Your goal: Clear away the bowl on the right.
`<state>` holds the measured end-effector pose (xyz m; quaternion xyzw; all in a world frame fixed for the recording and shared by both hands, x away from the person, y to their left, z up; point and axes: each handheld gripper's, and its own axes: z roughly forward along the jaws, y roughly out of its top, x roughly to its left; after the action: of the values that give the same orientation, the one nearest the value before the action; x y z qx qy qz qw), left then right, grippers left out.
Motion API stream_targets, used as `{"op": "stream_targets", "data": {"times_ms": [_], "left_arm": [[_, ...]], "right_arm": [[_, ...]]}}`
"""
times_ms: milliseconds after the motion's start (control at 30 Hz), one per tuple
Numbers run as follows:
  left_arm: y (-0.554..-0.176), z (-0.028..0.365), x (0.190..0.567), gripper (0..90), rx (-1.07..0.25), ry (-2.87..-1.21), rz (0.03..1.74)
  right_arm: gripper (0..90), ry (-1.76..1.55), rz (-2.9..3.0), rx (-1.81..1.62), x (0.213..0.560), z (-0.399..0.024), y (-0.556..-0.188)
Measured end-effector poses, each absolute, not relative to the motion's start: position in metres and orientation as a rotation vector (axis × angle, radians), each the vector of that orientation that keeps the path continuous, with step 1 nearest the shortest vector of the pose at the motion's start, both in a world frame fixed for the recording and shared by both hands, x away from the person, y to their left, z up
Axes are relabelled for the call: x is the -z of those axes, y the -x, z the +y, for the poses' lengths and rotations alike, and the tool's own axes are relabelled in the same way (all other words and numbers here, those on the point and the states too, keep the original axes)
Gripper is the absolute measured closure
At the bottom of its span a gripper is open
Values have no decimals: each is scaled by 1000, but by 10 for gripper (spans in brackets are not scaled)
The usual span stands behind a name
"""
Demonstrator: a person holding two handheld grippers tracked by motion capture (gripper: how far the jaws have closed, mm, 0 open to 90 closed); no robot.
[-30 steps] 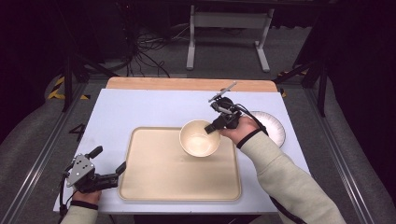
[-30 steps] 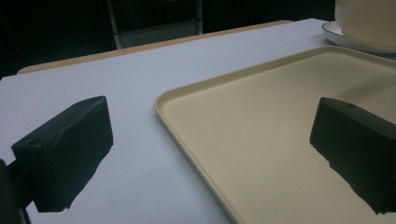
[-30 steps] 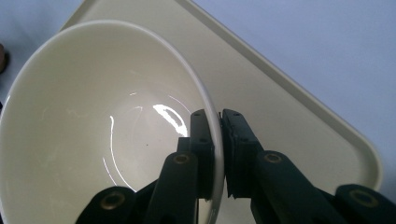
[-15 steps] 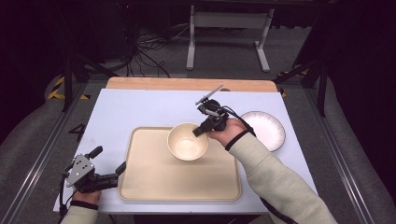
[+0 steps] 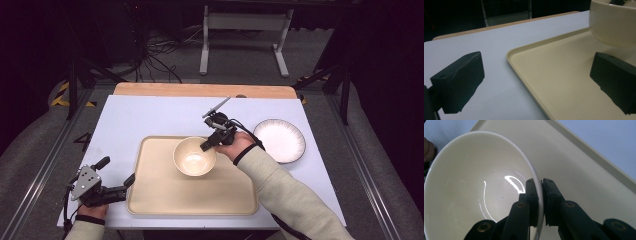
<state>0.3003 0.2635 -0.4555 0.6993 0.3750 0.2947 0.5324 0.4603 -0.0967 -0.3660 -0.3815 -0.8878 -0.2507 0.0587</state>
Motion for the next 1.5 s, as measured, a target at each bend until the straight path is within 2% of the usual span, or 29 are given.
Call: {"op": "stream_targets", "data": {"times_ms": [600, 1500], "left_arm": [[-300, 263, 456, 2, -702, -1668, 895], [-300, 263, 456, 2, -704, -1671, 894]], "right_arm": [[836, 1169, -2672, 713, 392, -92, -465], [808, 1157, -2664, 693, 407, -88, -464]]}}
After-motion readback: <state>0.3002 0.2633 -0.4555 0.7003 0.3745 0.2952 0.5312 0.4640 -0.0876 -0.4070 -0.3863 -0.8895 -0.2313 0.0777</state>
